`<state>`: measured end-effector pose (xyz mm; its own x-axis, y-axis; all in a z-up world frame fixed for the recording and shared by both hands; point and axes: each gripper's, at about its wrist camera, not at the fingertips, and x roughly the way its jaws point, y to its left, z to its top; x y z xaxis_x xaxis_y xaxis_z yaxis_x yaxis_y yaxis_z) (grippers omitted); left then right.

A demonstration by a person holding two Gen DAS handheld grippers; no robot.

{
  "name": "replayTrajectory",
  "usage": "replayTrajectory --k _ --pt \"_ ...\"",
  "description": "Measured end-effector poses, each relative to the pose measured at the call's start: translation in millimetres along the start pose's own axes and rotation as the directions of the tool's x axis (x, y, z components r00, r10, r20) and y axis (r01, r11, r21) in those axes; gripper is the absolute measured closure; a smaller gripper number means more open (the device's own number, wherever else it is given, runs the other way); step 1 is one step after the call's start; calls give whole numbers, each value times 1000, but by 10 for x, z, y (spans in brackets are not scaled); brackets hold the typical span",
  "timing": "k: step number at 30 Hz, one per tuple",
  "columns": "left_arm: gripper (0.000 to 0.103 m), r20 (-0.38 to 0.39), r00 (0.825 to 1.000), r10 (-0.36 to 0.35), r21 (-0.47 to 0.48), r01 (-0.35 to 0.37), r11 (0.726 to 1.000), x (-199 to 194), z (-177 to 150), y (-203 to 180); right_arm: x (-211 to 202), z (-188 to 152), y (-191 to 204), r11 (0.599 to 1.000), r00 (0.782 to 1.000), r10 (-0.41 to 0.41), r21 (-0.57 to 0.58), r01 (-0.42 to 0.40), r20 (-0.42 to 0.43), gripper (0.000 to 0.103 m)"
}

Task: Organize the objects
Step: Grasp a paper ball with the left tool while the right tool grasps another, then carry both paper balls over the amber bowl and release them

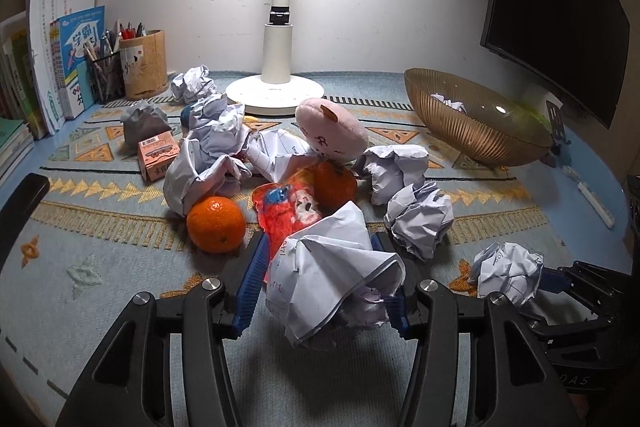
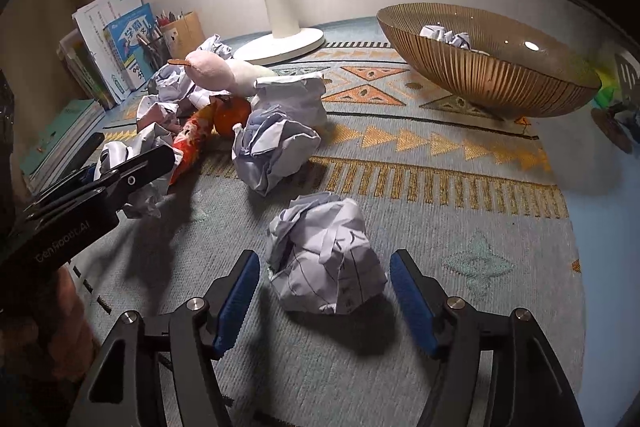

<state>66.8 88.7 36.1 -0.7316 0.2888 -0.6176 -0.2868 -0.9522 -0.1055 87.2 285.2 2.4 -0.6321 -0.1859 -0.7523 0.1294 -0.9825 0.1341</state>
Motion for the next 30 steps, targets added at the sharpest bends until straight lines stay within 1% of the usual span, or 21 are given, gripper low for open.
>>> replayTrajectory --k 2,5,9,12,14,16,17,19,20,21,23,26,28,30 --pt "52 -1 1000 6 6 -6 1000 3 -4 -15 -16 -13 26 1000 1000 -9 -6 9 3 37" --pt "52 1 1000 18 22 -18 1000 10 -9 -46 -21 13 51 1000 1000 7 6 -7 12 38" --pt "53 4 1000 27 29 -27 999 11 -18 -63 4 22 83 1000 1000 0 9 0 22 50" --pt "54 -1 1000 28 39 -28 999 18 -23 -80 -9 2 143 1000 999 -2 -26 3 35 52" --pt "54 6 999 47 53 -47 997 10 -32 -112 -41 -14 147 999 999 18 -35 -16 42 53" --pt "54 28 996 89 88 -91 992 -15 -48 -191 -97 -11 125 999 998 36 -35 -34 51 53" --pt "54 41 994 103 112 -107 988 -33 -56 -243 -143 9 98 999 998 25 -41 -22 58 53" --pt "55 59 992 112 142 -119 983 -77 -51 -337 -307 112 4 999 995 -22 -47 27 100 53" --pt "55 52 995 81 137 -87 987 -94 -18 -370 -414 191 -73 998 991 -38 -39 43 129 53" --pt "55 39 999 35 121 -39 992 -111 36 -399 -528 284 -162 998 986 -48 -23 52 160 53" --pt "55 40 998 -56 91 53 994 -158 204 -488 -763 480 -362 997 972 -71 26 67 223 53" --pt "55 59 983 -174 85 168 982 -179 558 -688 -1012 760 -677 990 951 -108 114 78 289 53" --pt "55 66 969 -240 81 234 969 -133 801 -834 -1073 933 -874 982 945 -132 172 83 301 53" --pt "55 74 960 -270 96 263 960 -36 1017 -997 -1059 1111 -1048 970 941 -164 220 100 295 53"
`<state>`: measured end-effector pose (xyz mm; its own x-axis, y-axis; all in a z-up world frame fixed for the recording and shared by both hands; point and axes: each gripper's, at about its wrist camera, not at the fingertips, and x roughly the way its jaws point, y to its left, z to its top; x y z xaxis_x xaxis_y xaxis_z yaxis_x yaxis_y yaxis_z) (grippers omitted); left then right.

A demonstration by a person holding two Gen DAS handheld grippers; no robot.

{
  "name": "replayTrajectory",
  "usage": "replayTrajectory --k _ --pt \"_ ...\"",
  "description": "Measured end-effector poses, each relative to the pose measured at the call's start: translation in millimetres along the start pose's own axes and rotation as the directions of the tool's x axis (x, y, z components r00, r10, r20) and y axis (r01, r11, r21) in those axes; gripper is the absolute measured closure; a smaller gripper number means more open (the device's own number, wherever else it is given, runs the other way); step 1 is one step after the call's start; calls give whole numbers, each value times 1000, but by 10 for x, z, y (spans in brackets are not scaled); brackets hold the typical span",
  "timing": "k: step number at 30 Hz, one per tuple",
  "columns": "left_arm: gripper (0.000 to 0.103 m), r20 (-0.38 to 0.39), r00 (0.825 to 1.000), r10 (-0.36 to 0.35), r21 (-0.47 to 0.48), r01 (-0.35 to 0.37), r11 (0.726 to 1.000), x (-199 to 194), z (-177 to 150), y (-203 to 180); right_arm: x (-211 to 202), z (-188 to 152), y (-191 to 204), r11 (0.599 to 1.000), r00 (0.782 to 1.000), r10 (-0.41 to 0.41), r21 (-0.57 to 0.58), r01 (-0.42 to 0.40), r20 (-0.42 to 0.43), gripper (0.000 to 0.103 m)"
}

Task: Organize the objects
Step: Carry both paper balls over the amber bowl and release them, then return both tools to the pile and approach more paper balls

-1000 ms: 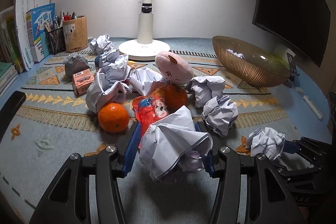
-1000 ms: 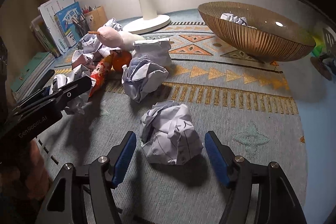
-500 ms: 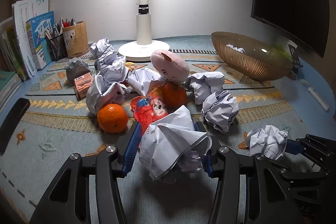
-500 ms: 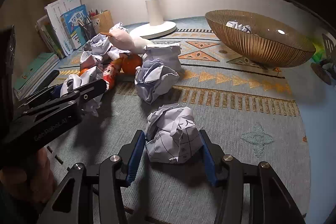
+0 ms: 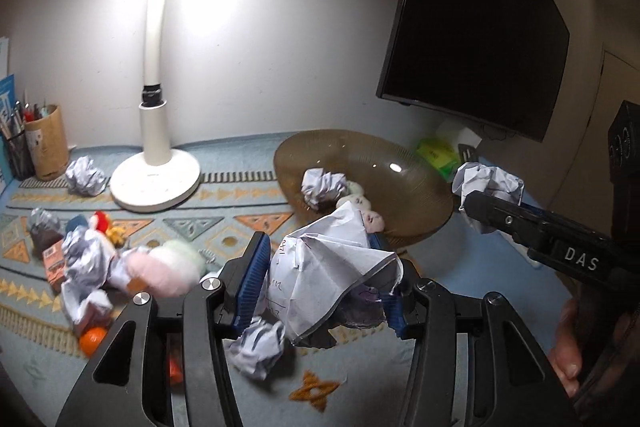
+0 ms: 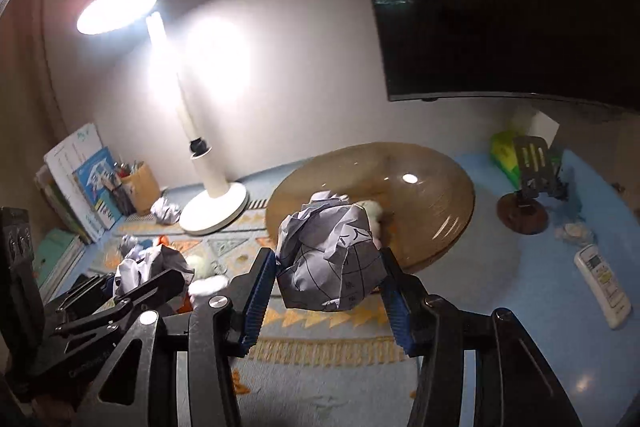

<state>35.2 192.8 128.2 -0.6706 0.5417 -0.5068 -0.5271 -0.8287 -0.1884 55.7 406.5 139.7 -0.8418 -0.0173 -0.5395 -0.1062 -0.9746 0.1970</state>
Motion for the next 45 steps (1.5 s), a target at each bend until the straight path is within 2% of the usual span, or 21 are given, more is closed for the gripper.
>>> replayTrajectory --k 5,7,8,9,10,11,12,14,19,22,25,27,29,30,32,33,36,39,40,42,45 --pt "55 1 999 -36 -26 36 999 465 389 -125 329 336 -180 995 996 -91 39 91 -1 50" --pt "54 3 998 -61 -55 61 997 614 493 -147 448 418 -270 993 996 -94 68 94 -5 48" --pt "51 3 998 -68 -56 68 996 682 528 -172 496 443 -310 993 996 -90 72 90 -3 46" --pt "45 5 998 -57 -56 57 997 746 554 -191 556 462 -336 994 996 -90 66 91 -6 39" --pt "26 6 999 -42 -55 42 998 815 571 -209 619 469 -367 992 994 -110 61 111 -17 31" --pt "15 6 1000 -22 -57 22 998 870 572 -192 677 472 -412 987 989 -146 64 148 -38 25" --pt "10 -7 1000 -20 -53 20 998 928 574 -182 715 458 -469 983 985 -163 78 167 -54 20" --pt "8 -48 998 -41 -45 39 998 990 558 -162 730 396 -585 983 989 -132 122 140 -71 20" --pt "8 -18 999 -41 -45 40 998 597 396 -53 602 168 -509 989 995 -46 137 58 -92 20" --pt "8 26 999 -23 -62 24 998 176 230 114 451 45 -276 991 995 55 129 -45 -80 20" --pt "7 71 996 47 -101 -40 994 -268 6 393 301 -97 42 988 990 127 98 -121 -55 20" --pt "4 105 983 149 -131 -135 982 -556 -187 607 222 -214 271 987 988 152 62 -151 -12 20" --pt "2 111 960 257 -181 -235 955 -772 -350 882 174 -359 498 990 988 141 15 -142 61 20" --pt "2 112 941 320 -188 -296 936 -837 -437 1005 152 -438 612 992 986 127 -13 -127 109 20" --pt "2 93 872 481 -160 -463 872 -853 -570 1212 194 -580 859 995 986 63 -90 -50 152 20" --pt "2 67 857 511 -155 -497 854 -825 -623 1321 246 -630 970 991 989 40 -134 -21 141 20" --pt "2 33 851 525 -207 -508 836 -841 -784 1618 355 -771 1127 980 994 52 -194 -31 101 20" --pt "2 28 859 511 -262 -487 833 -839 -896 1776 419 -888 1188 973 993 37 -232 -11 109 20" --pt "2 25 855 517 -268 -493 828 -818 -920 1806 446 -925 1198 969 993 26 -246 3 115 20" --pt "2 -8 828 561 -254 -544 800 -721 -966 1818 500 -986 1191 966 993 9 -258 22 119 20" --pt "2 -46 832 552 -239 -546 803 -630 -967 1837 561 -1026 1199 963 996 4 -269 22 94 19"
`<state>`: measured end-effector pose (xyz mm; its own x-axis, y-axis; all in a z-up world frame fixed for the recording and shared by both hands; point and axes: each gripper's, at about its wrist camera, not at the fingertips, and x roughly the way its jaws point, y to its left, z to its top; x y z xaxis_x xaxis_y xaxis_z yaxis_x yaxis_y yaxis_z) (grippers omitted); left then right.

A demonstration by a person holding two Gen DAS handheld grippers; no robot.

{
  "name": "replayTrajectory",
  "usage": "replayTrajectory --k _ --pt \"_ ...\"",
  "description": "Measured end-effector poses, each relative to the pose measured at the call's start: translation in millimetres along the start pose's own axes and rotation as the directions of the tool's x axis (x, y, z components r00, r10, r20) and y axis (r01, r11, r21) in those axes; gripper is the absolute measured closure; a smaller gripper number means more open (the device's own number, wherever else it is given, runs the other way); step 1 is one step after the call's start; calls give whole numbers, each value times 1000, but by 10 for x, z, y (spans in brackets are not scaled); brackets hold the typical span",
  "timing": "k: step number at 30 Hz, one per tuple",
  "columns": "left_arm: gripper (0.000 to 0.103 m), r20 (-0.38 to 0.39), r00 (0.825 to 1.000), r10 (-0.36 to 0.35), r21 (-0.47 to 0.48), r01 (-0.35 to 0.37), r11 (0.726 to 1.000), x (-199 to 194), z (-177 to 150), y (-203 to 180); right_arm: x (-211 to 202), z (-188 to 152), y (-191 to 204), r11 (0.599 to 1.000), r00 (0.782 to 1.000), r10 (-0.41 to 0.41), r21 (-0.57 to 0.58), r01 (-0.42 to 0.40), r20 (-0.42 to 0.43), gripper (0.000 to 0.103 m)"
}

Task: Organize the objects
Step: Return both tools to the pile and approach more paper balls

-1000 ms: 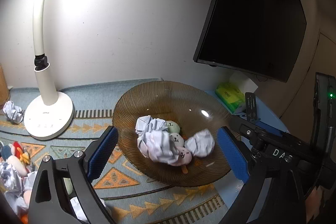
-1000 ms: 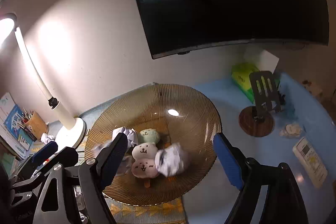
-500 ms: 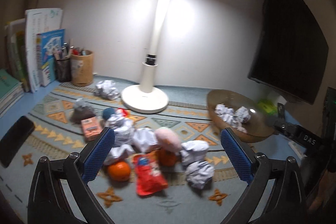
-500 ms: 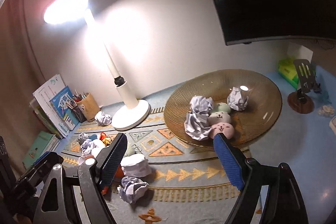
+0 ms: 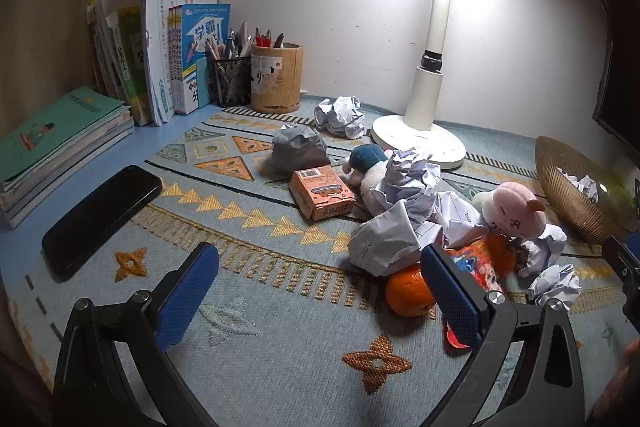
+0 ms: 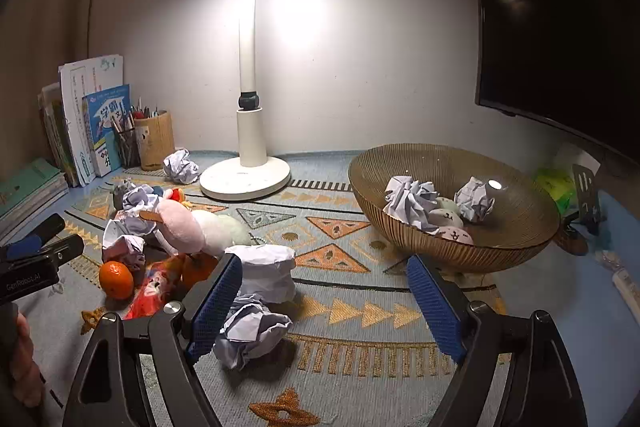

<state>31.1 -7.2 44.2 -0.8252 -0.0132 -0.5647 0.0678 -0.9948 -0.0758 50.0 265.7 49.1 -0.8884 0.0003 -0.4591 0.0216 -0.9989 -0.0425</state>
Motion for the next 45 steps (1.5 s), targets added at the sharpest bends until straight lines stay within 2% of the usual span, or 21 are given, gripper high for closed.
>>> replayTrajectory --k 1,3,4,8,15,19,23,27,34,38,41,44,45 --pt "2 1 1000 -1 2 1 1000 0 -3 -3 15 0 19 1000 1000 0 -10 0 -7 18" --pt "2 -2 1000 -14 -6 14 1000 2 -5 14 32 -4 67 999 1000 -20 -34 20 -13 3" --pt "2 -8 1000 -21 -17 21 1000 13 -4 38 25 -9 86 999 1000 -29 -43 29 -9 0" --pt "2 -25 999 -35 -79 33 996 47 -5 155 34 -18 112 998 1000 -22 -59 22 -13 0" --pt "2 -34 999 -38 -65 36 997 51 0 115 265 -51 106 999 989 -11 -48 4 -146 0" --pt "2 -41 997 -62 -57 60 997 53 -6 104 255 -58 132 998 989 -5 -55 -3 -145 0" --pt "2 -53 990 -132 -24 131 991 42 -20 43 280 -81 118 999 983 41 -28 -47 -178 0" --pt "2 -67 983 -169 15 171 985 34 -35 -37 263 -92 138 996 980 78 -22 -84 -182 1" --pt "2 -85 980 -180 31 183 983 49 -43 -73 238 -97 176 992 977 113 -35 -122 -178 7" --pt "2 -93 980 -177 31 180 983 66 -45 -76 232 -83 69 980 962 200 41 -196 -184 7" --pt "2 -99 979 -176 34 180 983 76 -45 -80 299 -97 20 956 931 292 97 -277 -221 7" --pt "2 -103 978 -182 51 188 981 67 -47 -112 362 -107 118 967 932 253 62 -245 -259 8" --pt "4 -112 973 -201 66 209 976 56 -52 -140 356 -112 165 968 932 251 39 -249 -262 14"
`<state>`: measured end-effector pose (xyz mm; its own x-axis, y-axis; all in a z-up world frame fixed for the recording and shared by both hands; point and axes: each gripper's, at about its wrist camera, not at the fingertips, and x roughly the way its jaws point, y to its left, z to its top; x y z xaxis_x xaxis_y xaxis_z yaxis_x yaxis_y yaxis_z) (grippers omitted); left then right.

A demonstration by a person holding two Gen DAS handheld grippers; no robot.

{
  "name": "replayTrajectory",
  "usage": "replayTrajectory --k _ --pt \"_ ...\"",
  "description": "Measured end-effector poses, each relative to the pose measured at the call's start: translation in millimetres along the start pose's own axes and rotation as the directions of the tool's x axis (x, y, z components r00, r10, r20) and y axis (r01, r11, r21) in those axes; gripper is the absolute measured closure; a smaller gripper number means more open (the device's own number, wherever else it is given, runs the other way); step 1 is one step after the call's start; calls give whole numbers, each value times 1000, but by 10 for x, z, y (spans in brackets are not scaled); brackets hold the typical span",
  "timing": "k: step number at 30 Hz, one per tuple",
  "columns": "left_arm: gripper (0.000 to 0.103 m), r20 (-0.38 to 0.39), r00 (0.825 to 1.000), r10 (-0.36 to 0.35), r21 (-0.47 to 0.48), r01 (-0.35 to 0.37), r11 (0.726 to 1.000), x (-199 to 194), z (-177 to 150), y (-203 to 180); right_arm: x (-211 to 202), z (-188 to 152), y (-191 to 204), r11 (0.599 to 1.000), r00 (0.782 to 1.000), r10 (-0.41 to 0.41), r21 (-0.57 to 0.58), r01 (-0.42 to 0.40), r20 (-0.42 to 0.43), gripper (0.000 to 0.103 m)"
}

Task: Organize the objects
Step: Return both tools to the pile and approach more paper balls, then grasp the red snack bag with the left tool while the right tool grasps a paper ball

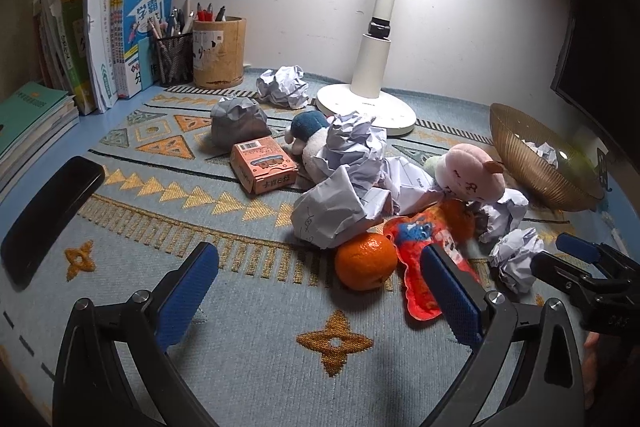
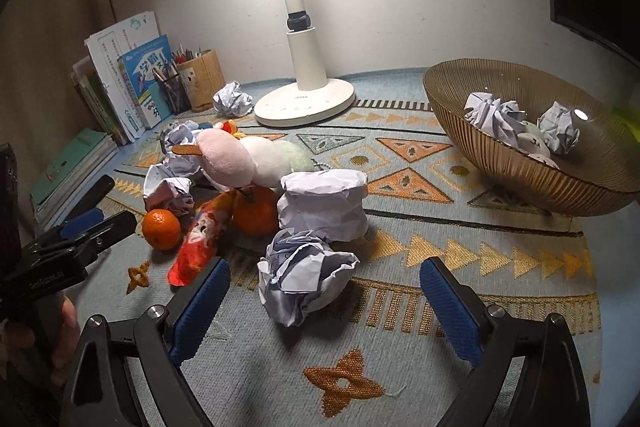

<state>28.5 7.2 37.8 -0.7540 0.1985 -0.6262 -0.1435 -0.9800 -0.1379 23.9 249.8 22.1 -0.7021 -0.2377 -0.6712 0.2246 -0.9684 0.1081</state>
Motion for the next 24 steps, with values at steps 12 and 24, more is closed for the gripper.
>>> replayTrajectory --k 12,24 --pt "27 -175 915 -363 -144 341 929 350 -22 -492 107 -30 -31 1000 999 18 2 -18 -36 51" --pt "47 -234 963 -138 -20 137 990 594 60 -648 202 -22 19 1000 997 18 -15 -19 -78 49"
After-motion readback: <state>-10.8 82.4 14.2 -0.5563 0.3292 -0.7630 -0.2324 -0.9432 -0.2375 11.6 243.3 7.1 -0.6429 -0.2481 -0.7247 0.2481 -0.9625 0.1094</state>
